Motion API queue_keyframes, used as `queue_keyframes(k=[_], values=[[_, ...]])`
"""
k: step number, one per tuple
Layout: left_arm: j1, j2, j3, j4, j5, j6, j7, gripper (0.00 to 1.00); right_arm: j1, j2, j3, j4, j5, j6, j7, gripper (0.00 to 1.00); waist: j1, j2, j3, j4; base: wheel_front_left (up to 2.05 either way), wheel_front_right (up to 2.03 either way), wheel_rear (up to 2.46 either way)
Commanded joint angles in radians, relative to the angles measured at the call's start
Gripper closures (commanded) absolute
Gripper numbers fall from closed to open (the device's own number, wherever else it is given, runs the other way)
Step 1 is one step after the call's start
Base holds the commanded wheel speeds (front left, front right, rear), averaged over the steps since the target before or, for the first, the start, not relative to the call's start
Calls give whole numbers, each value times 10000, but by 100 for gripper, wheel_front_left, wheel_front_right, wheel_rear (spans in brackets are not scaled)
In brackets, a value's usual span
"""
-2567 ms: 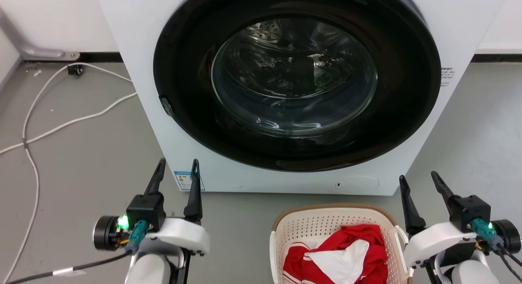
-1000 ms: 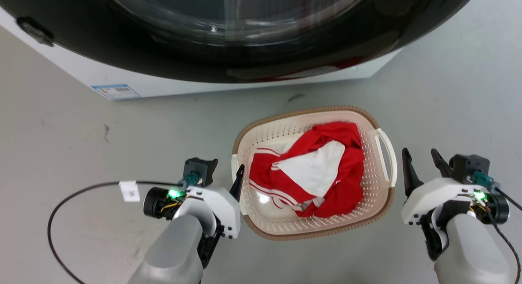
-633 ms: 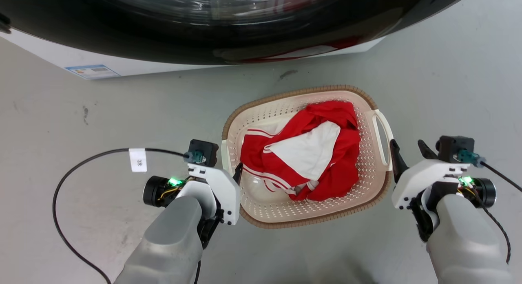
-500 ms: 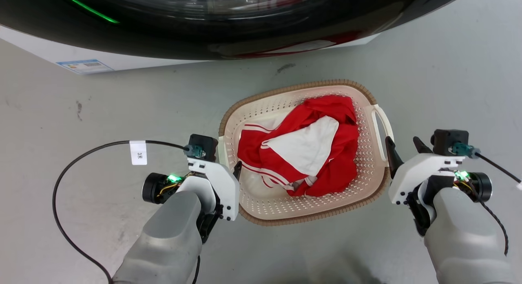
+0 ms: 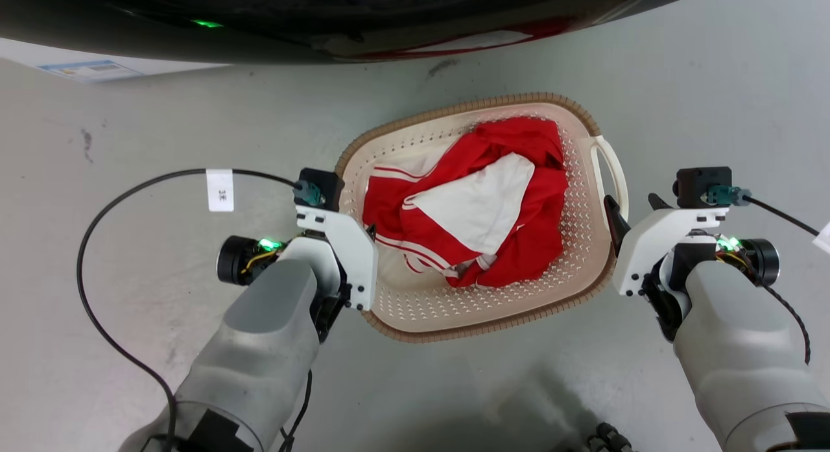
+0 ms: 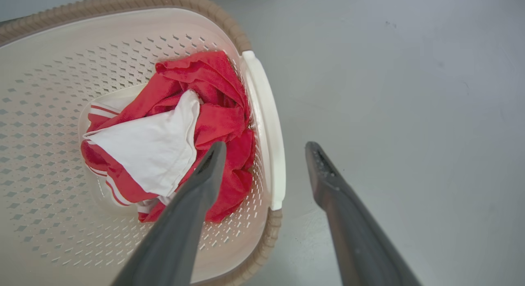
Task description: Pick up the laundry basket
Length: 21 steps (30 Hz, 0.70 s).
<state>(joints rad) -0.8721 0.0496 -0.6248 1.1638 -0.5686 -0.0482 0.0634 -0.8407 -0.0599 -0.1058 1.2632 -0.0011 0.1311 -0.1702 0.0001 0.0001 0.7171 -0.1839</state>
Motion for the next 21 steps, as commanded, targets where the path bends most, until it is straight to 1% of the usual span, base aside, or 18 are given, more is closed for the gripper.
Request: queue_keyframes(k=[1,14,18,21], values=[[-273,12,-54,123,-90,67,57,0,-229,6,43,77,-45,-7,92,0,-1,-1,222,-82,0,0,0],[-1336,12,-295,774,-282,297,616,0,-750,91,276,238,-5,-7,554,0,-1,-1,1132,-193,0,0,0],[-1591,12,-351,866,-315,364,722,0,-939,102,337,248,150,-7,574,0,-1,-1,1413,-197,0,0,0],[-1758,10,-416,896,-317,362,721,0,-1052,106,552,258,527,-7,576,0,-1,-1,1602,-167,0,0,0]])
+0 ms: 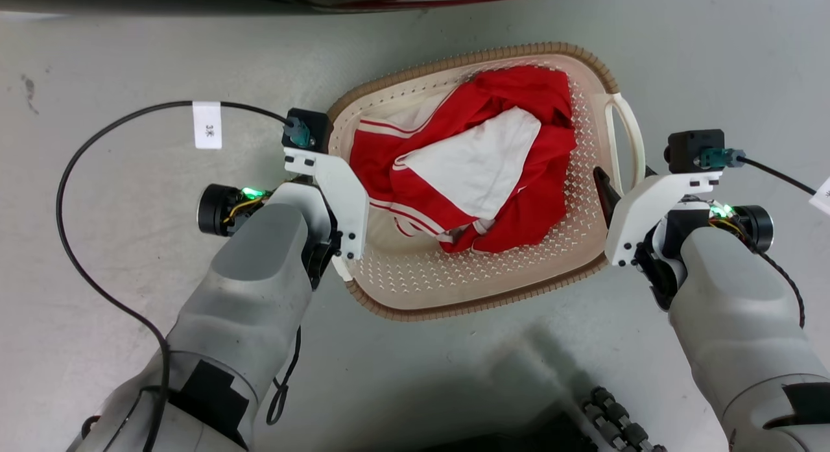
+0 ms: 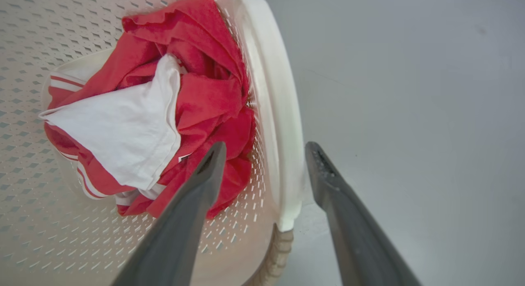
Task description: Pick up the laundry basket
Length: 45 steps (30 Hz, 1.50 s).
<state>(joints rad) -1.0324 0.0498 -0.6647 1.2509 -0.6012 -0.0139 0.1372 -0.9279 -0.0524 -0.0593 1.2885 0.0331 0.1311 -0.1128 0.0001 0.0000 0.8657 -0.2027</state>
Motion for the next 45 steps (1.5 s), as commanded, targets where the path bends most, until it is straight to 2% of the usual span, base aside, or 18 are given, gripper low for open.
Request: queue_keyframes(k=[1,5,6,7,8,11,15,27,36,45], values=[[-155,8,-17,25,9,19,-17,0,-180,32,88,5,185,-7,3,0,-1,0,116,21,0,0,0],[-283,10,-121,52,-67,9,59,0,-243,33,484,11,806,-7,89,0,-1,0,309,54,0,0,0],[-309,8,-152,55,-78,-3,67,19,-249,33,599,13,927,-5,125,0,-1,0,355,60,0,0,0],[-334,8,-175,50,-88,-22,37,54,-256,34,710,14,1073,-7,146,0,-1,0,396,67,0,0,0],[-347,10,-197,48,-109,-30,13,100,-255,36,808,15,1281,-5,178,34,-1,0,429,76,0,0,0],[-350,42,-266,51,-206,-166,69,100,-251,50,1275,11,1826,-5,338,100,-1,0,525,96,0,0,0],[-266,-35,-370,107,-338,-187,64,100,-264,77,1937,-15,2537,-2,416,100,-1,0,585,78,0,0,0],[-247,-50,-540,68,-664,-183,62,100,-188,83,2508,-16,3105,0,480,100,-1,0,284,97,0,0,0],[271,-100,-849,-234,-1257,-217,814,100,294,109,3346,-21,3477,10,984,100,-1,0,-1341,200,0,0,0],[620,-140,-1456,-894,-2115,-27,1854,100,638,-119,4119,-95,4004,18,1854,100,-1,0,-3092,679,0,0,0]])
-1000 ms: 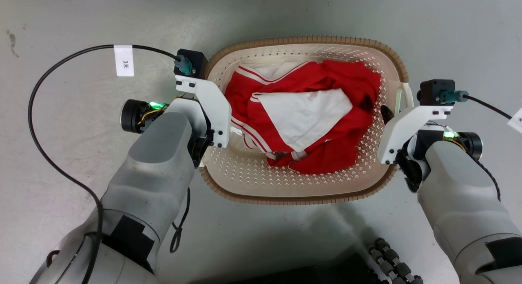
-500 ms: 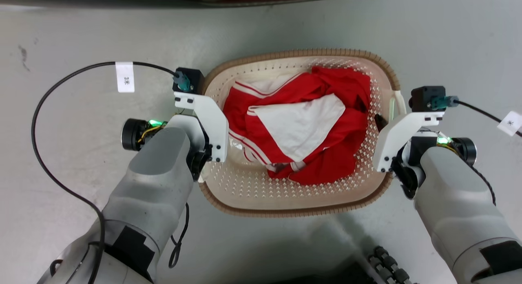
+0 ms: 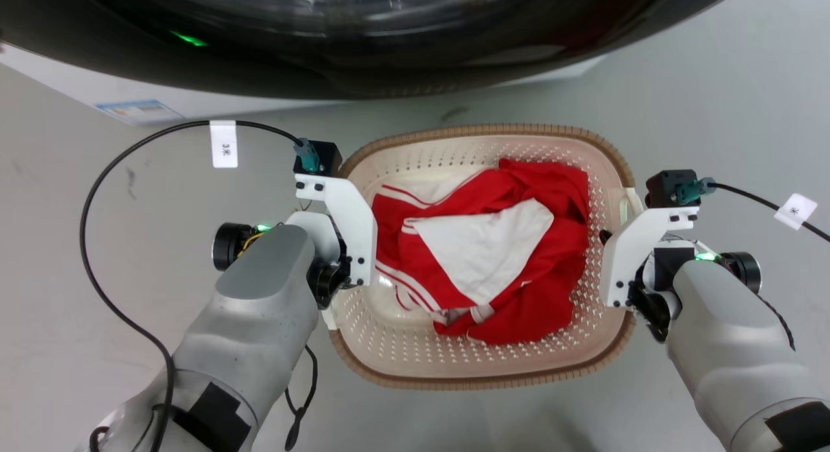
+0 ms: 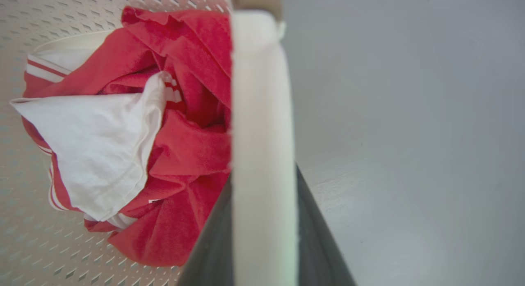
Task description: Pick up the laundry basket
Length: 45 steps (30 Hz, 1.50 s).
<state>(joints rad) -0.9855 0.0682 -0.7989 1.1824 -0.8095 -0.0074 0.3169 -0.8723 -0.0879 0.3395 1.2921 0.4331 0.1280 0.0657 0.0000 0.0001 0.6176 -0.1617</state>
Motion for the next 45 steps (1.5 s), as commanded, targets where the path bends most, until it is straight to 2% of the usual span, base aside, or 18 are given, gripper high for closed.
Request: queue_keyframes(k=[1,3,9,19,20,40,45], values=[[190,-326,-191,-245,-136,-74,172,100,133,223,223,-155,92,49,200,100,0,-1,-785,318,0,0,0],[293,-337,-481,-420,-516,19,586,100,315,108,588,-282,423,50,546,100,0,-1,-1476,507,0,0,0],[532,-375,-842,-443,-1066,146,1176,100,583,115,1168,-576,963,70,1204,100,0,-1,-2301,701,0,0,0],[829,-387,-1148,-197,-1835,115,1841,100,732,-76,2241,-1027,1881,86,2387,100,0,-1,-3570,831,0,0,0],[925,-387,-1201,-138,-2057,84,2021,100,798,-104,2519,-1088,2206,86,2862,100,0,-1,-3931,845,0,0,0],[1125,-388,-1419,357,-3016,-268,3361,100,1045,-217,3911,-1308,4106,88,5513,100,0,-1,-5998,962,0,0,0],[1188,-387,-1452,477,-3157,-351,3676,100,1137,-206,4105,-1292,4404,88,5749,100,0,-1,-6227,989,0,0,0]])
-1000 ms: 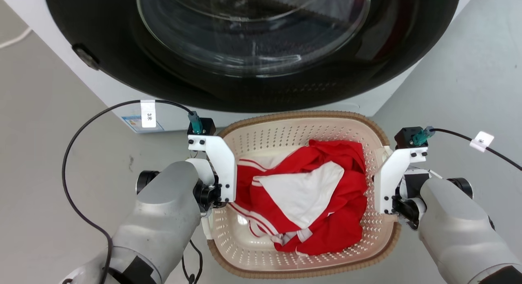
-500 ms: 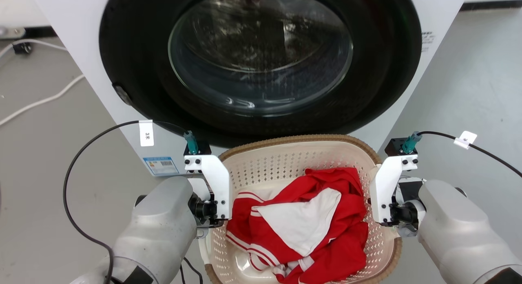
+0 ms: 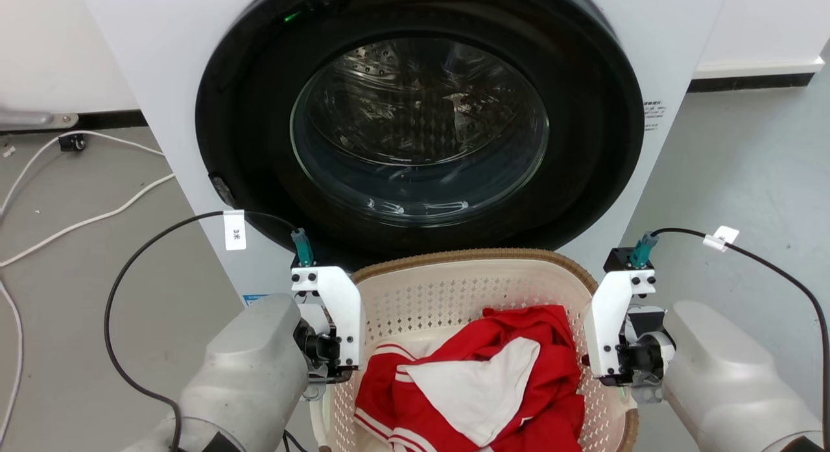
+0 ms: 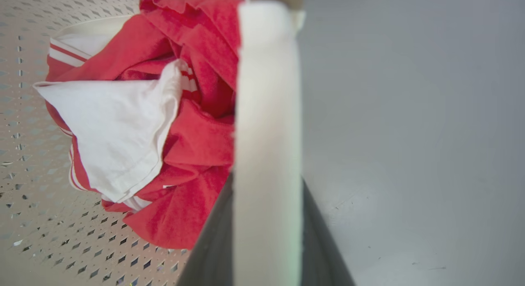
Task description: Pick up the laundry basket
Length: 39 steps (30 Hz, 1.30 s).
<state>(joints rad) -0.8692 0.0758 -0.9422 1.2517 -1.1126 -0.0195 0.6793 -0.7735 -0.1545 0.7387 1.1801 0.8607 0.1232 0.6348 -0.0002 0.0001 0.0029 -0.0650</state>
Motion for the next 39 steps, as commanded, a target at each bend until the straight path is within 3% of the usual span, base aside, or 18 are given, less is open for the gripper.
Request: queue_keyframes(k=[1,39], values=[[25,-464,-19,-216,-125,-230,52,100,149,460,113,-172,128,136,57,100,2,-1,-80,22,0,0,0],[680,-401,-254,221,-250,-414,-134,100,608,971,1105,433,1386,138,543,100,2,-1,-545,39,0,0,0]])
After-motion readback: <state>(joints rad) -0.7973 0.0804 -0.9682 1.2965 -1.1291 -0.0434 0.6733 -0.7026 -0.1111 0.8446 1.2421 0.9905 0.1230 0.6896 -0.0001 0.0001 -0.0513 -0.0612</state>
